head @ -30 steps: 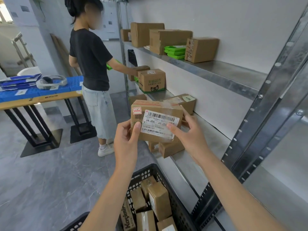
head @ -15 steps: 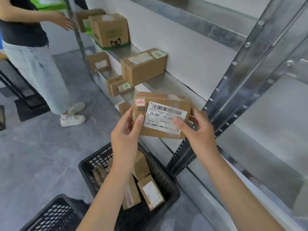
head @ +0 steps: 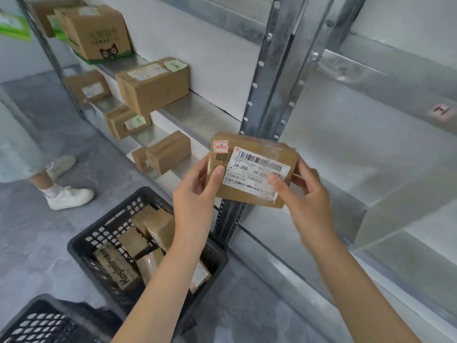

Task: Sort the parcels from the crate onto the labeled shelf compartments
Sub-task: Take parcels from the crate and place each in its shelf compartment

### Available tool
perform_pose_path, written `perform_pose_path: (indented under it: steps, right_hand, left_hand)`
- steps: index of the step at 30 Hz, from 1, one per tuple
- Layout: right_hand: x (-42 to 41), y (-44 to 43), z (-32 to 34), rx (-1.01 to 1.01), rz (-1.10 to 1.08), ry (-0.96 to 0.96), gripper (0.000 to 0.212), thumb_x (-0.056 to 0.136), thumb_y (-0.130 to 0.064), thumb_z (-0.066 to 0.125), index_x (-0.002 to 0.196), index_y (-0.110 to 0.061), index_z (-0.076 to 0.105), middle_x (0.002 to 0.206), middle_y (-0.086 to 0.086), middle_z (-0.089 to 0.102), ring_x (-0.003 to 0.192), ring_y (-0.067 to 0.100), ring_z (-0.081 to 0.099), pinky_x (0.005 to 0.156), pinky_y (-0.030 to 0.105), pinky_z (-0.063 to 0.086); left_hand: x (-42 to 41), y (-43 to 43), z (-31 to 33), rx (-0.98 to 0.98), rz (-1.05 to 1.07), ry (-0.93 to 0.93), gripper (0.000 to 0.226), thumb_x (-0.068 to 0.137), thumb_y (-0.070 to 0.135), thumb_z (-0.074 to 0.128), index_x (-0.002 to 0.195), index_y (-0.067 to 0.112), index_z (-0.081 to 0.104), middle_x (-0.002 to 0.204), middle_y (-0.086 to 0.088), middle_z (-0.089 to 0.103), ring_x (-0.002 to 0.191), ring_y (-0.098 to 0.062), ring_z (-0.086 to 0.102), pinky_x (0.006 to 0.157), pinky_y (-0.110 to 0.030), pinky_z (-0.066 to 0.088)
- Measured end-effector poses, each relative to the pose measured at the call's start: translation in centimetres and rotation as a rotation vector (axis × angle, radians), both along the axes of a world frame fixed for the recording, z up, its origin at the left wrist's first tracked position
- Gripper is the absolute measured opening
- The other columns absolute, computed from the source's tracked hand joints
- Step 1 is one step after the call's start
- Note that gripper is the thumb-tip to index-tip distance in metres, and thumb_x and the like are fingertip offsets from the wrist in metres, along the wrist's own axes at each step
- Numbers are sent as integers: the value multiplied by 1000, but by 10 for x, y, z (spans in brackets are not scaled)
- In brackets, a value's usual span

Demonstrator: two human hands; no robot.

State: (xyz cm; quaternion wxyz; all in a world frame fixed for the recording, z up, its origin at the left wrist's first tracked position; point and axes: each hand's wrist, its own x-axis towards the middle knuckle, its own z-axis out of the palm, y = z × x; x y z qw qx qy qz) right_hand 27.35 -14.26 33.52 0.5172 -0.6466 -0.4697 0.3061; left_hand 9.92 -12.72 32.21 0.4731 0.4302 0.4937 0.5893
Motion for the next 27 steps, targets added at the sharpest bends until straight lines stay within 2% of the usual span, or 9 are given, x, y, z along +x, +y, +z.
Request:
perform_pose_path:
  steps: [4, 9, 13, 16, 18, 21, 24, 27]
  right_hand:
    - [46, -76, 18, 54, -92, 30, 51, 87, -34, 73, 135, -41, 57, 116, -12, 55, 115, -1, 57, 91, 39, 58]
    - [102, -203, 47, 174, -174, 13, 49, 90, -35, 69, 138, -38, 54, 120, -10, 55, 115, -2, 56, 86, 16, 56]
    - [148, -308, 71, 277, -266, 22, 48, 92, -33, 68, 138, -36, 55, 118, -9, 54, 110, -9, 56, 82, 11, 53]
    - [183, -379, 88, 323, -363, 8, 48, 92, -31, 67, 139, -34, 55, 118, -11, 53, 109, -12, 54, 80, 6, 50]
    - [210, -429, 99, 359, -445, -9, 48, 92, -32, 67, 138, -34, 54, 119, -13, 54, 108, -14, 54, 80, 6, 51]
    - [235, -476, 107, 387, -536, -24, 47, 91, -32, 68, 137, -30, 57, 123, -12, 56, 107, -12, 57, 80, 6, 50]
    - [261, -535, 113, 436, -663, -46, 47, 91, -33, 69, 136, -32, 57, 123, -12, 55, 108, -9, 59, 89, 14, 52]
    - [287, -587, 115, 477, -761, -64, 46, 91, -29, 69, 136, -29, 58, 123, -7, 55, 106, -2, 63, 91, 19, 54]
  left_hand:
    - [48, -59, 18, 84, -93, 13, 33, 93, 18, 66, 126, 14, 66, 116, 7, 72, 104, 2, 66, 83, -9, 49]
    - [109, -162, 50, 182, -215, 32, 29, 92, 18, 68, 120, 21, 68, 109, 11, 72, 99, 1, 68, 79, -11, 52]
    - [164, -243, 80, 244, -343, -10, 31, 90, 18, 70, 122, 18, 68, 110, 7, 74, 102, -6, 70, 85, -17, 55]
    - [208, -301, 102, 274, -446, -40, 31, 91, 18, 69, 121, 19, 69, 105, 14, 74, 99, 0, 69, 81, -13, 53]
    - [243, -341, 113, 301, -536, -64, 28, 91, 18, 69, 119, 21, 69, 101, 18, 75, 97, 1, 69, 79, -13, 53]
    - [278, -378, 123, 318, -613, -111, 28, 91, 16, 69, 119, 19, 69, 103, 13, 75, 98, -2, 70, 78, -13, 53]
    - [321, -421, 130, 348, -720, -121, 28, 90, 15, 69, 118, 16, 70, 102, 11, 76, 97, -3, 70, 78, -14, 54]
    - [362, -461, 136, 388, -826, -116, 29, 90, 19, 70, 119, 17, 70, 104, 10, 76, 97, -4, 70, 76, -13, 54]
